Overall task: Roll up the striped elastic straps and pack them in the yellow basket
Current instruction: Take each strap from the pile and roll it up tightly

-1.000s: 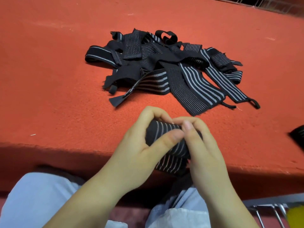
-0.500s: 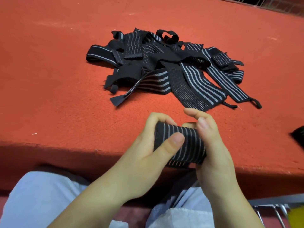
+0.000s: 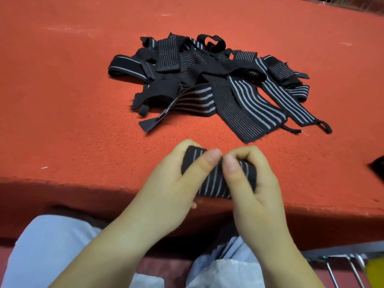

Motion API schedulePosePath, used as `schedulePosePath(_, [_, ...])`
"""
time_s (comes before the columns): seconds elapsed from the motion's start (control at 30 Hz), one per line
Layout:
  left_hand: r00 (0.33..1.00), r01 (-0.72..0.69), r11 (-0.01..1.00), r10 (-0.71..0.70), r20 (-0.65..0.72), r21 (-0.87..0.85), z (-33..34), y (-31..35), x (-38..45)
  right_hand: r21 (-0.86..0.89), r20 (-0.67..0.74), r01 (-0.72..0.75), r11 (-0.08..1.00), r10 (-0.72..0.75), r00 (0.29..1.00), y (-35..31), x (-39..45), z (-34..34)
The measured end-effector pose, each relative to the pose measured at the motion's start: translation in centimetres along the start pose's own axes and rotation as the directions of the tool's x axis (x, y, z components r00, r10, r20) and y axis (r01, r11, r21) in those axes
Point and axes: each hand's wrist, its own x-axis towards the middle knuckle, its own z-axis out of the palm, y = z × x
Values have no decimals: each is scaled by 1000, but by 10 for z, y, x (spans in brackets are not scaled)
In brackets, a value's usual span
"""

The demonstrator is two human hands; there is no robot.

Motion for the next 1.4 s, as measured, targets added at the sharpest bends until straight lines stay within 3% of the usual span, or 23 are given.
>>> schedulePosePath(0.07, [965, -255, 930, 260, 14, 264, -2, -4, -2, 216, 122, -309, 926, 288, 950, 1, 9, 0])
schedulePosePath(0.1, [947, -311, 889, 319, 33, 335, -1, -6, -3, 266, 195, -425, 865, 383, 903, 3, 12, 0])
schedulePosePath(0.13, [946, -315, 893, 322, 34, 322, 0, -7, -4, 275, 216, -447, 851, 398, 892, 3, 12, -1])
schedulePosePath(0.2, [983, -179, 980, 181, -13, 91, 4, -4, -2, 139, 100, -187, 973, 174, 980, 2, 7, -2])
schedulePosePath(0.27, [997, 72, 968, -75, -1, -242, 6, 0, 3, -9, 28, 70, 998, -69, 997, 0, 0, 1])
schedulePosePath(0.33, [982, 184, 936, -190, 7, -300, 8, 1, 4, -13, -1, 98, 995, -98, 995, -1, -5, 3])
schedulePosePath(0.4, [996, 27, 996, -34, -84, -83, 10, 1, 0, 124, -21, -76, 989, 79, 997, 0, -1, 6])
schedulePosePath(0.47, [981, -150, 973, 168, -92, 178, 11, -2, -5, 269, 55, -334, 903, 332, 942, 3, 4, 8])
schedulePosePath(0.5, [975, -178, 958, 202, -89, 223, 13, -4, -8, 275, 71, -386, 880, 382, 921, 3, 5, 8])
schedulePosePath(0.63, [960, -143, 987, 155, -234, 67, 21, -6, -9, 192, -44, -181, 965, 192, 980, -2, 3, 8])
schedulePosePath(0.7, [941, -161, 986, 165, -294, 37, 22, -5, -5, 208, -31, -149, 967, 159, 987, -1, 4, 9])
schedulePosePath(0.8, [900, -207, 969, 242, -363, 135, 17, -6, 2, 421, 146, -399, 815, 373, 916, 3, 8, 10])
schedulePosePath(0.9, [861, -252, 912, 364, -355, 324, 12, -9, 9, 450, 376, -596, 665, 464, 802, 3, 11, 7])
schedulePosePath(0.97, [851, -289, 864, 429, -302, 413, 13, -11, 13, 448, 439, -621, 643, 447, 779, 2, 13, 3])
schedulePosePath(1.1, [868, -331, 820, 459, -191, 467, 22, -14, 19, 509, 425, -597, 621, 422, 801, -9, 31, -7])
schedulePosePath(1.23, [872, -328, 851, 440, -213, 411, 28, -4, 35, 468, 416, -584, 663, 418, 808, -15, 60, -22])
schedulePosePath(1.3, [871, -313, 884, 413, -264, 348, 30, 6, 46, 438, 457, -635, 636, 451, 767, -18, 80, -32])
schedulePosePath(1.37, [886, -232, 958, 280, -369, 167, 35, 17, 59, 324, 515, -704, 632, 506, 691, -18, 103, -44])
schedulePosePath(1.4, [898, -158, 987, 143, -416, -2, 37, 20, 66, 242, 537, -731, 638, 539, 649, -18, 115, -51])
